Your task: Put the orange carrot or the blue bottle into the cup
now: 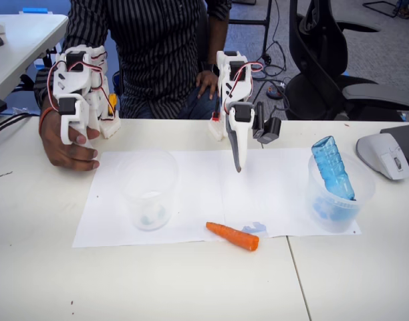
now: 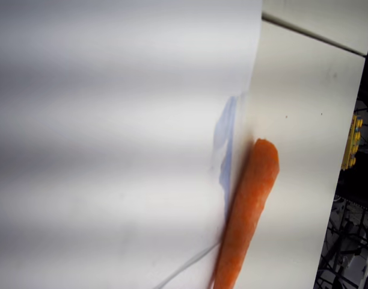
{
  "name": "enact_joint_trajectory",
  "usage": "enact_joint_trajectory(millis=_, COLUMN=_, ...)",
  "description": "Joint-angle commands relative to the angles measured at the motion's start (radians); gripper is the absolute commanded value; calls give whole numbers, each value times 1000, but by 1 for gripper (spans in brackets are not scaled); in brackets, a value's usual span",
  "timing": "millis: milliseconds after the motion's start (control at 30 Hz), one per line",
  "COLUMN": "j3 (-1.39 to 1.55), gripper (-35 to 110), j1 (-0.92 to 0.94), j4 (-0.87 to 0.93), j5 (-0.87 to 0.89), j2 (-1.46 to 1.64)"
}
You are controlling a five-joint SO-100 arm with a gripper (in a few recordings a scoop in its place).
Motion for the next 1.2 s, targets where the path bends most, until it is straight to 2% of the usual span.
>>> enact_joint_trajectory(millis=0, j3=15, gripper=16, j1=-12, j4=14, j5=83, j2=34)
enact_joint_trajectory(millis=600, j3=-21, gripper=17, j1=-9, j4=32, j5=86, j2=17)
enact_joint_trajectory(millis=800, j3=-186, gripper=17, j1=91, j4=184, j5=156, j2=17)
enact_joint_trajectory(millis=900, j3=-245, gripper=17, j1=117, j4=201, j5=186, j2=15)
enact_joint_trajectory(millis=1167, j3=-414, gripper=17, j1=133, j4=127, j5=172, j2=-261)
